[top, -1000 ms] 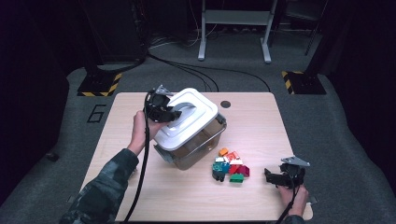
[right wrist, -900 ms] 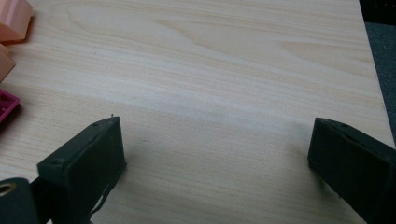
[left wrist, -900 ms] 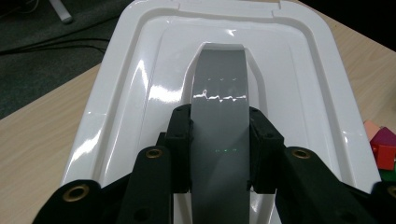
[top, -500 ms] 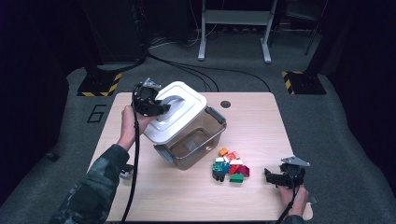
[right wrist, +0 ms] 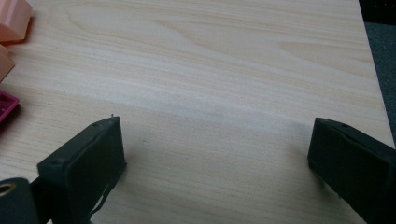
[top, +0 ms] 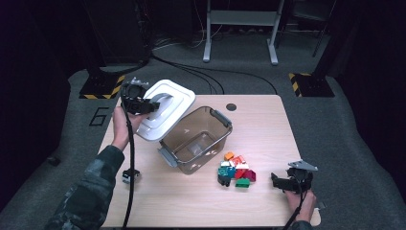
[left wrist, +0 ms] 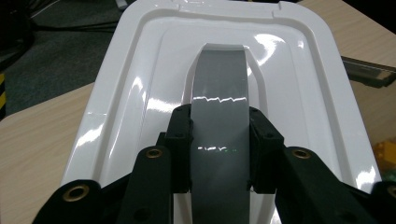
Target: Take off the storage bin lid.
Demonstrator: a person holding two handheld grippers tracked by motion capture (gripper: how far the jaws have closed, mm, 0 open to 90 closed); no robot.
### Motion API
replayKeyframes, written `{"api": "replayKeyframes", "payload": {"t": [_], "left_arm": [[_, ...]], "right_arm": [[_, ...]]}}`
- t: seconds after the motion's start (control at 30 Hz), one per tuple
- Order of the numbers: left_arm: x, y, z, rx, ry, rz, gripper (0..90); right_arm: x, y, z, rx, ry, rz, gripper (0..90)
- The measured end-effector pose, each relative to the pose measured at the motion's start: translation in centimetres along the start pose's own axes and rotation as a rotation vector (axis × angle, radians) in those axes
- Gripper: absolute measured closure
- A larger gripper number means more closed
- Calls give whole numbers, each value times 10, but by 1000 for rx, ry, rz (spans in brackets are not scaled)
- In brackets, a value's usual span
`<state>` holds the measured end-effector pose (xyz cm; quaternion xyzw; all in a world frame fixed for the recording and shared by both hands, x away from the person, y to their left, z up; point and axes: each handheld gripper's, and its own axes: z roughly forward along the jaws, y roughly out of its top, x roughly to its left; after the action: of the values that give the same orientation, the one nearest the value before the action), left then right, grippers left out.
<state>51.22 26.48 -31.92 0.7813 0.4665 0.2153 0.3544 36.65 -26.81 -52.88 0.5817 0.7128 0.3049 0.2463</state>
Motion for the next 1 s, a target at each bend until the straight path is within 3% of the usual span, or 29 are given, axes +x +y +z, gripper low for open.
{"api": "replayKeyframes", "payload": {"t": [0.17, 0.63, 1.0], "left_arm": [[18, -8, 2, -2, 45, -60, 667], [53, -39, 18, 22, 157, -170, 666], [72, -69, 42, 76, 196, -249, 666]], "right_arm": [[0, 0, 0, -1, -1, 0, 32], [0, 0, 0, -3, -3, -3, 33], [0, 0, 0, -3, -3, -5, 32]]}}
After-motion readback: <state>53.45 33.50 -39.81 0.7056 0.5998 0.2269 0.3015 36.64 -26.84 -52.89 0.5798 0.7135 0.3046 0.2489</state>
